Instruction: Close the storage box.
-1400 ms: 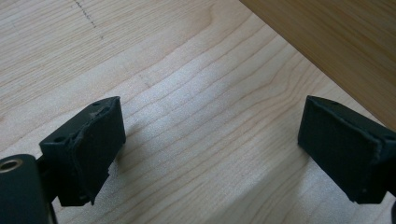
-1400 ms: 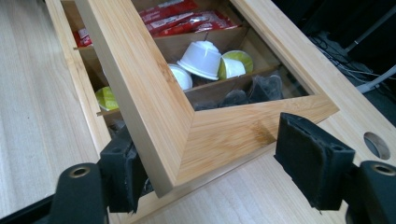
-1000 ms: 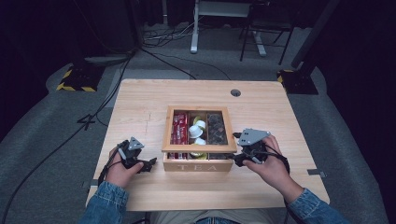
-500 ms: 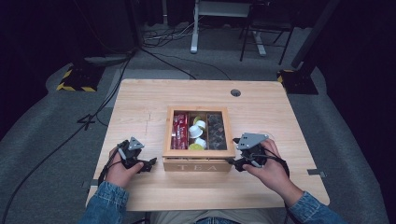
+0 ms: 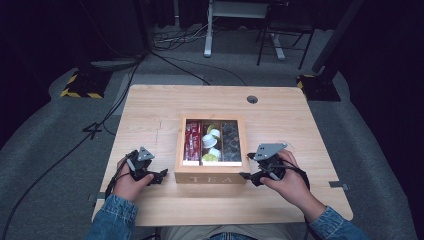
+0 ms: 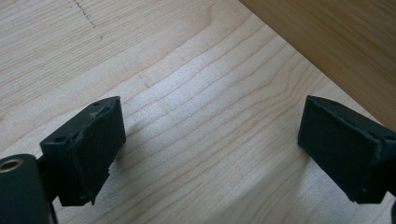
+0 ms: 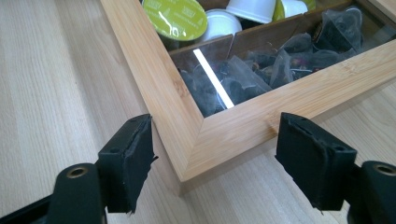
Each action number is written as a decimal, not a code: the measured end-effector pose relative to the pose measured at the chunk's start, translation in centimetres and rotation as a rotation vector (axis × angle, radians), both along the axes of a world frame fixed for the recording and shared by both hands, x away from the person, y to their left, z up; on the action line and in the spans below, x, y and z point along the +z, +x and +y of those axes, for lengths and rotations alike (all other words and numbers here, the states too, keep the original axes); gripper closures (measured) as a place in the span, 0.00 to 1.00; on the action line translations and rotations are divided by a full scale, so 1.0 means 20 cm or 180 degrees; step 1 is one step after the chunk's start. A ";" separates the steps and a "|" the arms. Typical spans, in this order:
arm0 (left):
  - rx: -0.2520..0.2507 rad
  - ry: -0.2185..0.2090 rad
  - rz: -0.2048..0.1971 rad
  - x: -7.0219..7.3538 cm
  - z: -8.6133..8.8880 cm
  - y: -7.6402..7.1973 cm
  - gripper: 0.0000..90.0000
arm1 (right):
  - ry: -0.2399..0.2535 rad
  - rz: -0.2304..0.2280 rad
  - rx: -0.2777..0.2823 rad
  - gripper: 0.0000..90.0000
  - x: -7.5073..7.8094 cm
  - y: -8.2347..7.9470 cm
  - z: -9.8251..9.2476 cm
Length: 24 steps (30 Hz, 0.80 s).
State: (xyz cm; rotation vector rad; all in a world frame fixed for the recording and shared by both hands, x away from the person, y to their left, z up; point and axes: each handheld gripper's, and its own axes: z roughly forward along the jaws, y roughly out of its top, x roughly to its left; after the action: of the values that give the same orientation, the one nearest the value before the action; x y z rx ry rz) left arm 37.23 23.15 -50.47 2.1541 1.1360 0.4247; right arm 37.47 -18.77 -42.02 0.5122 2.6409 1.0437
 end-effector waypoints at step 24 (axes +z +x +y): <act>-0.0079 0.0007 0.0012 0.00 0.03 -0.04 0.09 | 0.0785 -0.0047 -0.0500 0.17 0.23 0.06 -0.30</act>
State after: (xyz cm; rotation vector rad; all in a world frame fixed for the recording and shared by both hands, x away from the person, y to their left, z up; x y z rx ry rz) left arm 36.48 23.81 -50.44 2.1696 1.1103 0.4111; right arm 38.69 -24.76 -37.45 0.7463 2.4256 1.3228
